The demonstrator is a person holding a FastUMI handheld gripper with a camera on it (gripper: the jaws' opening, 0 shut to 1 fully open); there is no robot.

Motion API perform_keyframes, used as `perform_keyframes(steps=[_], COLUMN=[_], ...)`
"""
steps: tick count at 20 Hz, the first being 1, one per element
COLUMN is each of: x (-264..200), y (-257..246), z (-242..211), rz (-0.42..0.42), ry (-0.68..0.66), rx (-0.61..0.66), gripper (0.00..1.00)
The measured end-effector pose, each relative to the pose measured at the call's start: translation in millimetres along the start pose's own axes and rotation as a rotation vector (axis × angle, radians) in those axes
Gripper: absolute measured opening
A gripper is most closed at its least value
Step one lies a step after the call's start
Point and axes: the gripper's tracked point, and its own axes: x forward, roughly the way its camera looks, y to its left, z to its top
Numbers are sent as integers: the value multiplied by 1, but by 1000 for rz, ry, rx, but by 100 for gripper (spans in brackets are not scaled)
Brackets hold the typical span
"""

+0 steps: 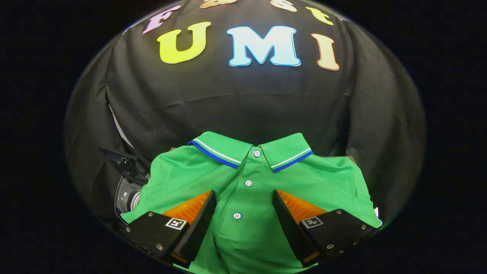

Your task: Put the clothes into the washing machine and then close the washing machine lid.

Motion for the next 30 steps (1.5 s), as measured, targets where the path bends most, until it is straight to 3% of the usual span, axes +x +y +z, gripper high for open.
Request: perform_keyframes(steps=[2, 5, 9, 12, 19, 30], x=[-2, -2, -5, -6, -30, -109], y=[0, 1, 3, 0, 6, 57], z=[-1, -1, -4, -1, 13, 66], rz=[7, 27, 39, 45, 195, 506], ry=[-9, -33, -44, -68, -134, -337], rx=[1, -3, -14, 5, 237, 383], gripper=[85, 43, 17, 4, 0, 0])
